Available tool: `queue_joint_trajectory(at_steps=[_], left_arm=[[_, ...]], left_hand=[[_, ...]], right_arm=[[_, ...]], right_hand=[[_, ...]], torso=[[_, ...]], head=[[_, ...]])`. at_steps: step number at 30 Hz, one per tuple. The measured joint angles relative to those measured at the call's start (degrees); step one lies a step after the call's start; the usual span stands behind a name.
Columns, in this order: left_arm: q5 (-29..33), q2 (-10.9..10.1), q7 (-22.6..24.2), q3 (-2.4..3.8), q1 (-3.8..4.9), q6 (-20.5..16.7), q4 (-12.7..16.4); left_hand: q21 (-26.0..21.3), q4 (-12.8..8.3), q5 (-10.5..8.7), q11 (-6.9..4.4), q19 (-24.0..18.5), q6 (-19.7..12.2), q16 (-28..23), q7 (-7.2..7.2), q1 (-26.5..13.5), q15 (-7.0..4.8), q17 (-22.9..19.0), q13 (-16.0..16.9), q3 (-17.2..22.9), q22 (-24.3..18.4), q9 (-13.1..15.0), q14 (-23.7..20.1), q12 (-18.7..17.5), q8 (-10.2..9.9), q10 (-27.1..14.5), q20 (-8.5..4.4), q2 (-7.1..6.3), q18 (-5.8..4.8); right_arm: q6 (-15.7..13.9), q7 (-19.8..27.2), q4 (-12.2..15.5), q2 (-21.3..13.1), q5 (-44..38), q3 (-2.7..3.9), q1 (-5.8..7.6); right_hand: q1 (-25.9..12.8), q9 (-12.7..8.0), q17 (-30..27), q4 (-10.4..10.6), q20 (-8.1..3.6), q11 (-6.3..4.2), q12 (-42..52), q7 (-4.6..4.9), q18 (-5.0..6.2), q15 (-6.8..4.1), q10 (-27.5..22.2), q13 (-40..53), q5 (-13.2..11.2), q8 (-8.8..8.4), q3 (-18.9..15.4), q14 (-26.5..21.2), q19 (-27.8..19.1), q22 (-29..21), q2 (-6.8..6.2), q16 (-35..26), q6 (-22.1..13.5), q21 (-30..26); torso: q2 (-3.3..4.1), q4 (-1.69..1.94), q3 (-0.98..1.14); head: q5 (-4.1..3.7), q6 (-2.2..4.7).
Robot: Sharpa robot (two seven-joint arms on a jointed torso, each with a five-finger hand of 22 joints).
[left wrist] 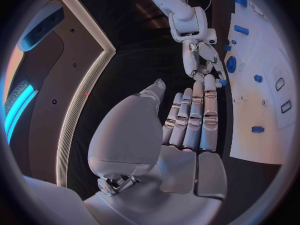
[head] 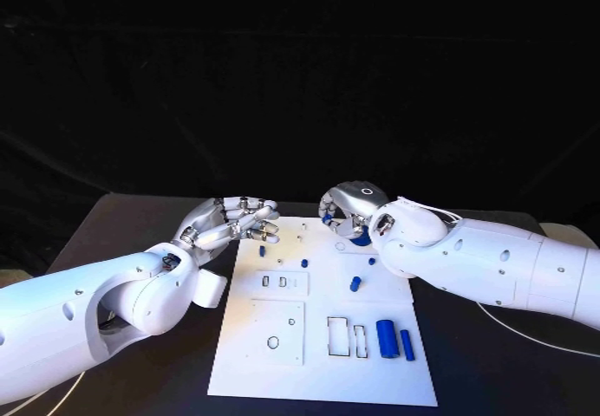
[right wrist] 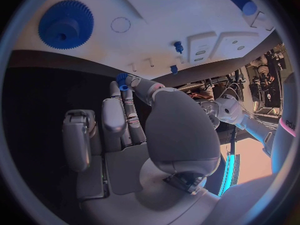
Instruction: Assemble the parts on the task board
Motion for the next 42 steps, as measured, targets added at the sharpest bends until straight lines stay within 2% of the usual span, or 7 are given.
queue_joint_trajectory(at_steps=[4,9,17,26,42], left_arm=[[0.04,0.21,0.00,0.00,0.00,0.02,-0.02],[0.08,0.18,0.01,0.00,0.01,0.04,0.16],[0.12,-0.01,0.02,0.00,0.36,0.05,0.30],[0.15,-0.12,0.02,0.01,0.78,0.05,0.42],[0.17,-0.26,0.05,0.01,1.23,0.05,0.85]], left_hand=[[0.00,0.00,0.00,0.00,0.00,0.00,0.00,0.00,0.00,0.00,0.00,0.00,0.00,0.00,0.00,0.00,0.00,0.00,0.00,0.00,0.00,0.00],[0.00,0.00,0.00,0.00,0.00,0.00,0.00,0.00,0.00,0.00,-0.01,0.00,0.00,0.00,0.00,0.00,0.00,0.00,0.00,0.00,0.00,0.00],[-0.21,0.00,0.00,0.00,0.00,0.00,-0.22,0.00,0.00,0.00,0.06,0.00,0.00,-0.02,0.00,0.00,0.00,0.00,0.00,0.00,0.00,0.00],[-0.22,0.00,0.00,0.00,0.00,0.00,-0.22,0.00,0.00,0.00,0.11,0.00,0.00,-0.05,0.01,0.00,0.00,0.00,0.00,0.00,0.00,0.00],[-0.22,0.00,0.00,0.00,0.00,0.00,-0.22,0.00,0.00,0.00,0.20,0.00,0.00,-0.05,-0.04,0.00,0.00,0.01,0.00,0.00,0.00,0.00]], right_arm=[[-0.93,-0.07,-1.70,1.86,-0.11,0.00,0.02],[-1.68,-0.08,-2.74,3.37,-0.16,0.03,0.07],[-1.86,0.12,-3.57,4.58,-0.09,0.03,-0.18],[-1.23,0.34,-4.91,5.45,0.02,0.01,-0.62],[-0.19,0.34,-6.66,6.37,0.07,0.08,-0.77]], right_hand=[[0.00,0.02,-0.07,-0.03,0.00,0.00,0.00,-0.01,0.00,0.00,0.00,0.00,-0.01,0.00,0.03,0.00,0.00,0.00,0.00,-0.01,0.01,0.00],[0.00,0.07,-0.07,-0.04,0.00,0.00,-0.08,-0.02,0.00,0.00,0.00,0.01,-0.02,-0.01,0.03,0.00,0.00,-0.01,0.00,0.18,0.01,0.00],[0.01,0.26,-0.13,-0.04,0.00,0.00,-0.29,0.06,0.00,0.00,0.00,0.02,0.27,-0.01,0.02,0.00,0.00,-0.01,0.00,0.18,-0.07,0.00],[0.01,0.36,0.45,-0.04,0.01,0.00,-0.46,0.23,0.00,0.01,0.00,0.05,0.28,-0.02,0.01,0.00,0.00,-0.02,0.00,0.85,-0.25,-0.01],[0.23,0.52,0.31,-0.10,0.01,0.00,-0.32,0.42,0.00,0.01,0.00,0.07,0.16,-0.07,-0.07,0.00,0.00,-0.03,0.21,0.85,-0.45,-0.01]], torso=[[0.16,0.29,-0.04],[0.48,0.73,-0.19],[0.97,1.12,-0.37],[1.38,1.32,-0.53],[1.51,1.24,-0.49]], head=[[-0.15,0.21],[-0.37,0.36],[-0.44,0.37],[-0.37,0.40],[0.01,0.04]])
